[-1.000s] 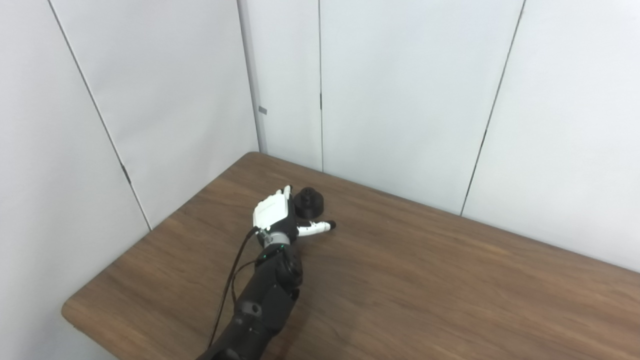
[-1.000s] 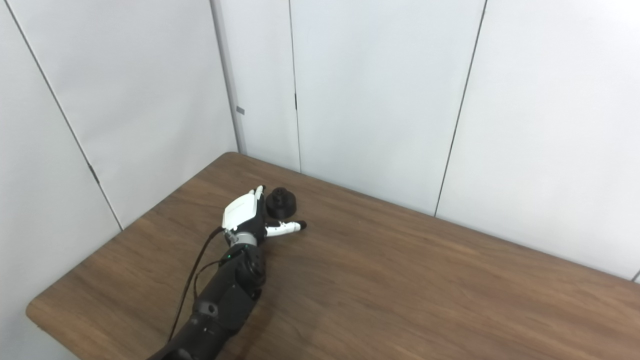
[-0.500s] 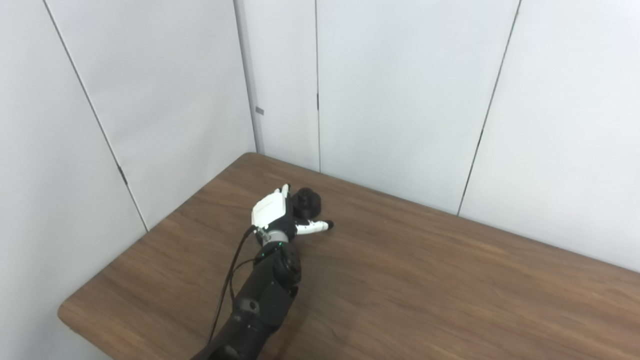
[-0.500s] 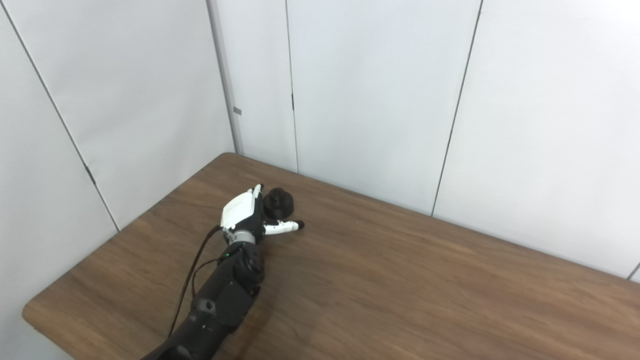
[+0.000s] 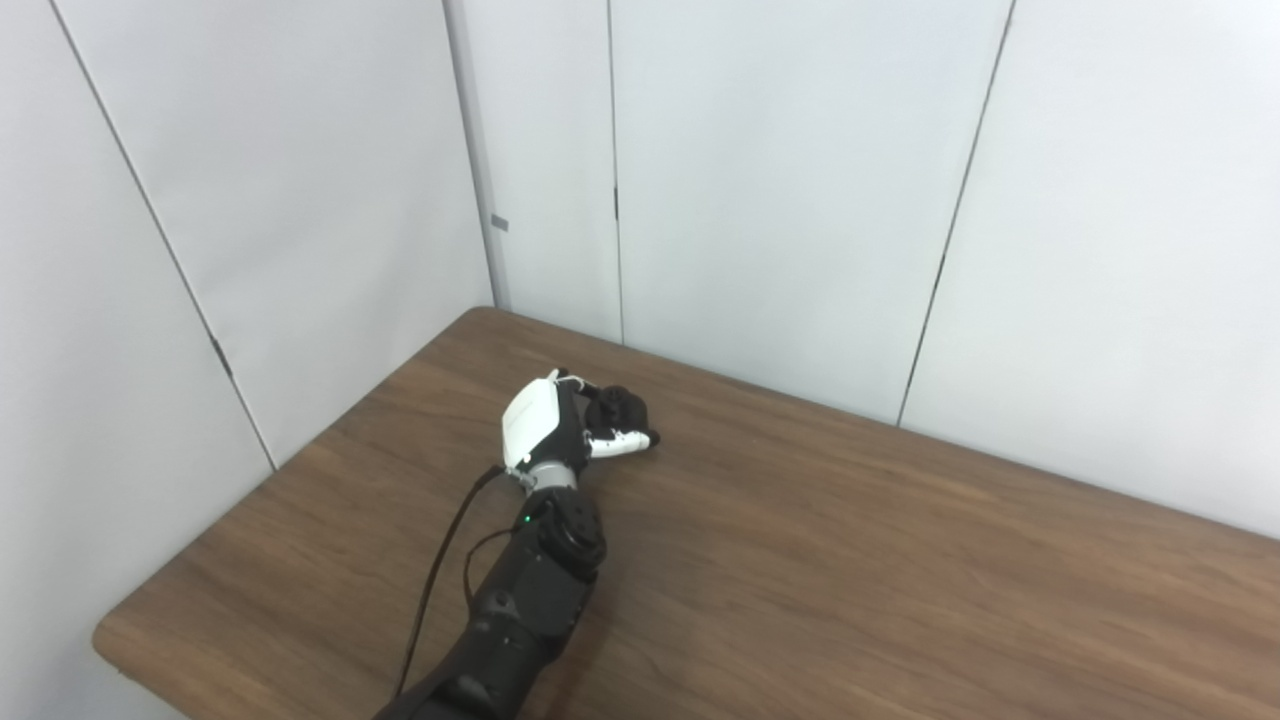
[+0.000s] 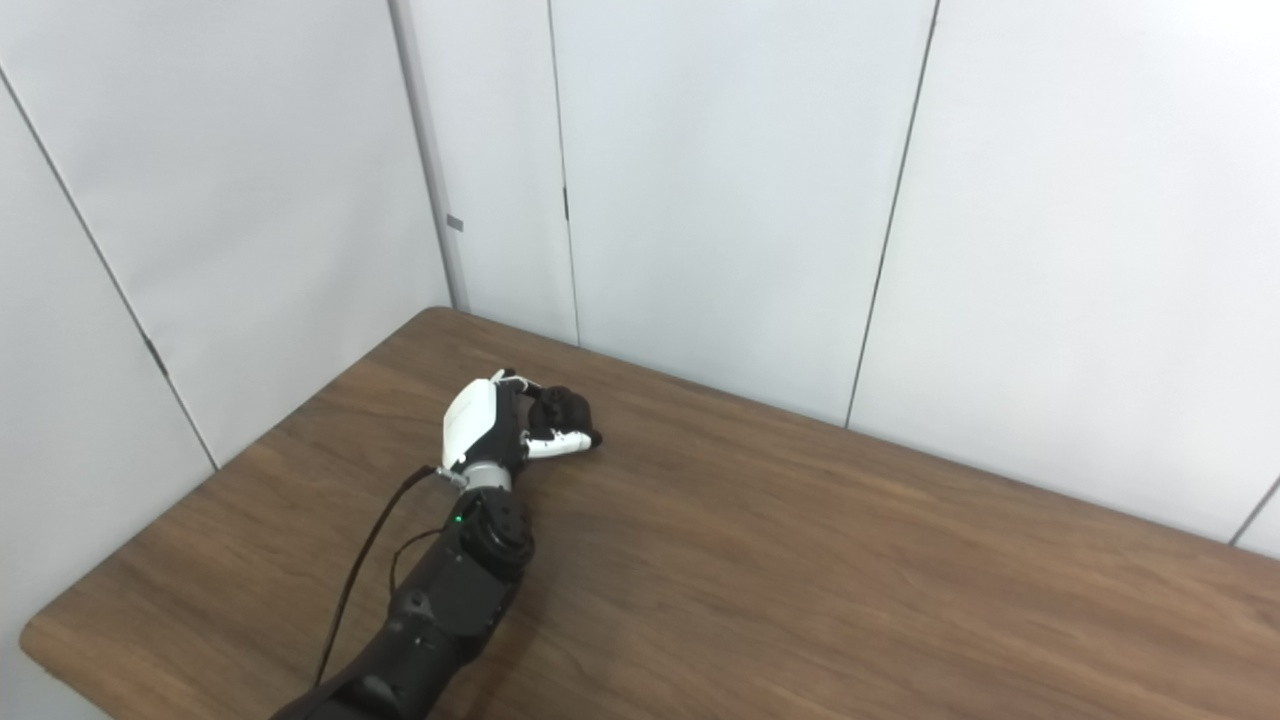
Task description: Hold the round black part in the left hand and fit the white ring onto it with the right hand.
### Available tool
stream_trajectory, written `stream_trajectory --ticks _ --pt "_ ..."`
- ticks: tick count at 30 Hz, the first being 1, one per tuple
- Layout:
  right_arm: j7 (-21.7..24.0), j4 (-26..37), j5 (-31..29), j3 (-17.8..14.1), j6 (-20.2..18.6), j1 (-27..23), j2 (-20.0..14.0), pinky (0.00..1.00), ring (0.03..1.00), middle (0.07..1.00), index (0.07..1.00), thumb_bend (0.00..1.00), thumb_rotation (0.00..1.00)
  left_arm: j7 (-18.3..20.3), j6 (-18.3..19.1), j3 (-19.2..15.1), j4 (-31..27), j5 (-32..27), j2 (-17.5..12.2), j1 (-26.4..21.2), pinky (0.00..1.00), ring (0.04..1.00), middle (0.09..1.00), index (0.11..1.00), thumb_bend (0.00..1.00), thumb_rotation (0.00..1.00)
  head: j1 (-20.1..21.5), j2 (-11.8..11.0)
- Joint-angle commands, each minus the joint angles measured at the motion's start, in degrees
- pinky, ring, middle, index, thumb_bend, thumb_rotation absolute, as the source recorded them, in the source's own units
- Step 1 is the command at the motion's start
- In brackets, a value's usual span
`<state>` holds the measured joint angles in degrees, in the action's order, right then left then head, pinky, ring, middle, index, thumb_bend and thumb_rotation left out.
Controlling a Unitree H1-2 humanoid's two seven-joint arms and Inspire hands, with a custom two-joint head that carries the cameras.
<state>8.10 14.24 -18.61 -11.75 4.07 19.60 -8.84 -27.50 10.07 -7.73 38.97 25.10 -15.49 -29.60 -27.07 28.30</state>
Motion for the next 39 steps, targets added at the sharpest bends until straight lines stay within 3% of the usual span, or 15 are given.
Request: stream_trajectory --ticks 1,12,20,28,33,39 --pt "-0.79 -0.88 0.68 0.99 -2.50 3.02 1.20 0.97 0.992 0.969 1.000 0.63 0.73 -1.47 -2.92 0.67 0.24 -0.80 -1.25 -2.88 1.00 0.957 0.929 0.475 0.51 0.04 0.16 0.08" --pt "-1.30 -0.61 0.95 1.46 -2.38 3.06 1.31 0.98 0.988 0.967 1.000 0.62 0.74 -1.71 -5.62 2.45 -0.21 -2.84 -1.85 -1.87 1.00 0.951 0.922 0.475 0.52 0.04 0.94 0.38" --pt "-1.39 -0.96 0.70 1.93 -2.03 2.68 1.78 0.96 0.981 0.963 0.998 0.64 0.74 0.21 -5.80 6.60 -4.20 -1.34 -2.87 0.26 1.00 0.951 0.921 0.475 0.52 0.04 3.55 0.97" --pt "-3.44 0.28 5.66 3.60 -1.54 2.96 2.35 0.91 0.966 0.949 0.994 0.65 0.82 7.18 -4.56 14.86 -12.25 4.04 -4.23 3.57 1.00 0.930 0.905 0.476 0.52 0.04 8.36 2.05" --pt "-2.44 -0.44 4.01 5.08 0.47 2.94 2.45 0.98 0.997 0.985 1.000 0.59 0.84 12.20 -2.23 18.42 -17.58 7.08 -4.49 5.17 1.00 0.913 0.896 0.478 0.52 0.05 11.26 2.29" --pt "-3.49 1.89 3.26 6.64 0.13 3.84 4.12 0.92 0.979 0.965 0.991 0.53 0.83 17.06 -1.02 21.84 -23.73 9.57 -4.14 7.29 1.00 0.926 0.886 0.475 0.52 0.04 14.05 2.76"
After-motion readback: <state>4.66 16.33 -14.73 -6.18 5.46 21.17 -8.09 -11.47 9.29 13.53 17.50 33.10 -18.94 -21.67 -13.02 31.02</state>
